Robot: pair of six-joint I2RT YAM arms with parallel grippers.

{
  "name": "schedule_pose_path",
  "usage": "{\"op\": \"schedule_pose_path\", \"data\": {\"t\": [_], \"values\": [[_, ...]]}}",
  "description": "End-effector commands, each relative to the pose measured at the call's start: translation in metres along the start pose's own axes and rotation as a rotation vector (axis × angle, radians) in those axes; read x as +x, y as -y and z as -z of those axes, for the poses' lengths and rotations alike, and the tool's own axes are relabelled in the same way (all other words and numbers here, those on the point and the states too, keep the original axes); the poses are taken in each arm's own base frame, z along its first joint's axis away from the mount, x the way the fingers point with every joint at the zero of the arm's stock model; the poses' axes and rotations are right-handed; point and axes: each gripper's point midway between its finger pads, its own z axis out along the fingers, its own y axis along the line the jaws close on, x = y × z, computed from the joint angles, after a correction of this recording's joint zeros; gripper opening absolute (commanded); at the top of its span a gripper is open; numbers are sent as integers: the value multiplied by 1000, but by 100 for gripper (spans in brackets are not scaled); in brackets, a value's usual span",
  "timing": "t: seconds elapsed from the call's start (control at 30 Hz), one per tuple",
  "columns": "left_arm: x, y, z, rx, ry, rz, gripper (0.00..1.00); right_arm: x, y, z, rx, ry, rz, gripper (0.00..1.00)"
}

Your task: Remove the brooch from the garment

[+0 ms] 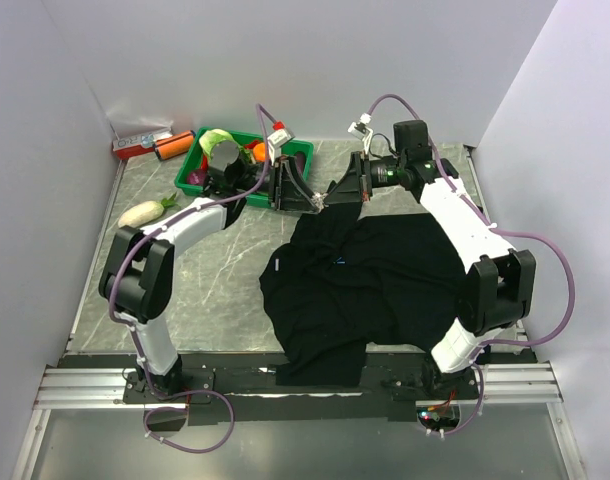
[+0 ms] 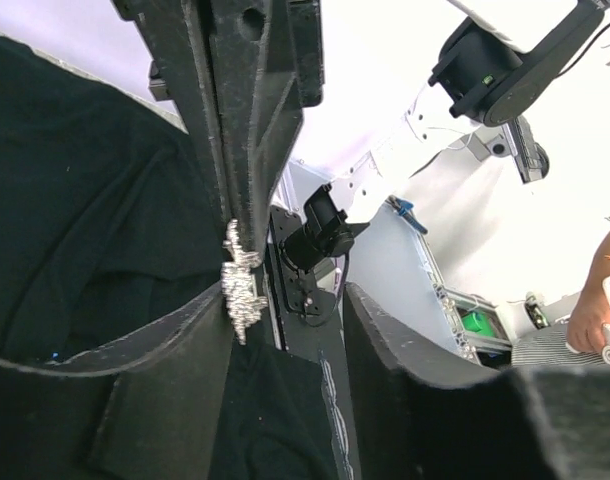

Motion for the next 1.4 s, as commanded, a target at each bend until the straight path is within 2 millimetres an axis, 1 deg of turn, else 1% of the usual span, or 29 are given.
{"op": "schedule_pose_path", "data": {"t": [0.0, 0.1, 0.23, 0.4, 0.6, 0.87, 1.0, 1.1, 1.37], "values": [[-7, 7, -3, 36, -20, -61, 50, -12, -20, 3, -23, 22, 81, 0], [-7, 5, -4, 37, -22, -60, 46, -13, -20, 3, -25, 23, 80, 0], [-7, 3, -5, 44, -26, -60, 36, -13, -20, 2, -25, 22, 77, 0], [-6, 0, -6, 48, -27, -53, 35, -12, -19, 3, -22, 22, 74, 0], [-5, -3, -9, 50, -31, -47, 31, -11, -18, 2, -17, 18, 75, 0], [-4, -8, -10, 40, -32, -23, 24, -8, -24, -1, -23, 2, 108, 0], [-3, -9, -10, 37, -33, -17, 24, -6, -26, -2, -25, -3, 111, 0], [-2, -9, -9, 32, -29, -11, 29, -4, -25, -3, -24, -5, 108, 0], [-1, -7, -8, 28, -30, -10, 29, -5, -26, -2, -28, -1, 101, 0]]}}
